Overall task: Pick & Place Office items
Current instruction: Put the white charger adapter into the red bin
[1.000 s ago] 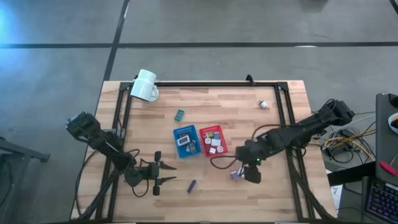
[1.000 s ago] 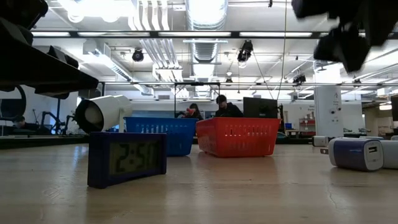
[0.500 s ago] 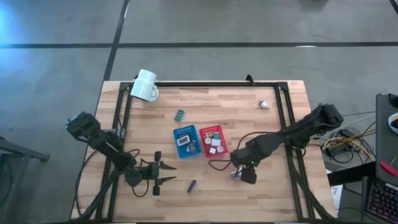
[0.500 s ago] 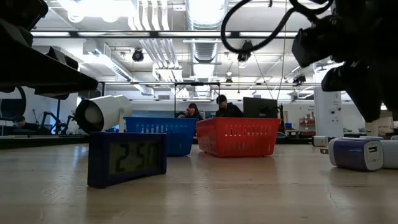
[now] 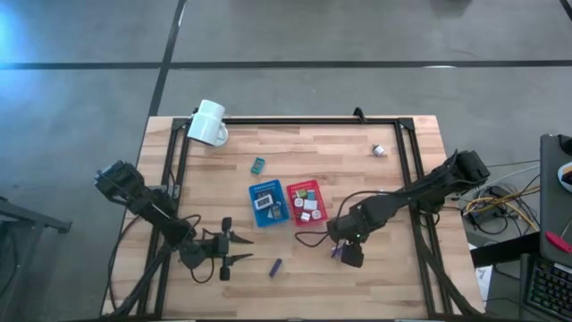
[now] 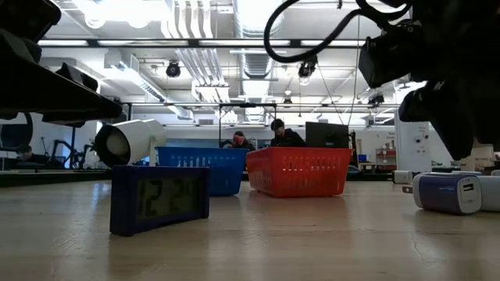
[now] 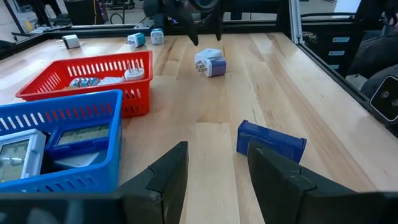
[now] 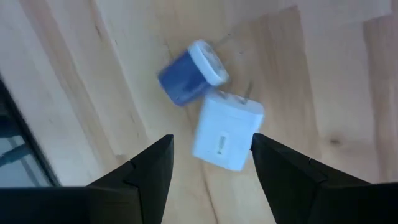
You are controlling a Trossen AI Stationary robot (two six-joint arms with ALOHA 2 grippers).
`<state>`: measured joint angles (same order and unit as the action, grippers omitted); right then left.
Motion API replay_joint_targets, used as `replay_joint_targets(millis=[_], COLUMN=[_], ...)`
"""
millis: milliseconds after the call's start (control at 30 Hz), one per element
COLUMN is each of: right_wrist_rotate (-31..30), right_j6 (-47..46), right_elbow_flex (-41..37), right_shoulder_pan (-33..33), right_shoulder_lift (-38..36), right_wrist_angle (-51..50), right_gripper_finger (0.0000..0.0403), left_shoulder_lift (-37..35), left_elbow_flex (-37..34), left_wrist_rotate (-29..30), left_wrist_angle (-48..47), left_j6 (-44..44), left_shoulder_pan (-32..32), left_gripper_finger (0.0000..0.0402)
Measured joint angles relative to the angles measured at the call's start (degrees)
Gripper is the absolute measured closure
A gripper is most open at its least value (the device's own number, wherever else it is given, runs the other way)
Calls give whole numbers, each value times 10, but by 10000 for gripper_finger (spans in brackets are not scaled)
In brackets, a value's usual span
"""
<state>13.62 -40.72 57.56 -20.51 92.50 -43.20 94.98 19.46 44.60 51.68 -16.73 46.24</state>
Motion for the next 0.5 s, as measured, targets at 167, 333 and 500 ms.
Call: replay_joint_targets(millis=[167, 333, 500], right_wrist_rotate=[16, 25, 29], right_j6=[-11, -16, -18], right_elbow_flex=[-1, -3, -2], right_shoulder_pan=[0, -3, -9], right_shoulder_lift=[9, 16, 23], right_wrist_angle=[0, -10, -7], right_gripper_finger=[193, 192, 183], left_shoulder_lift=[-3, -5, -9], left_elbow_flex=[0, 0, 0], left_wrist_rotate=[0, 0, -1], left_wrist_angle=[-3, -6, -8], left_j6=[0, 0, -1], left_shoulder_pan=[0, 0, 0], left_gripper_finger=[235, 235, 235])
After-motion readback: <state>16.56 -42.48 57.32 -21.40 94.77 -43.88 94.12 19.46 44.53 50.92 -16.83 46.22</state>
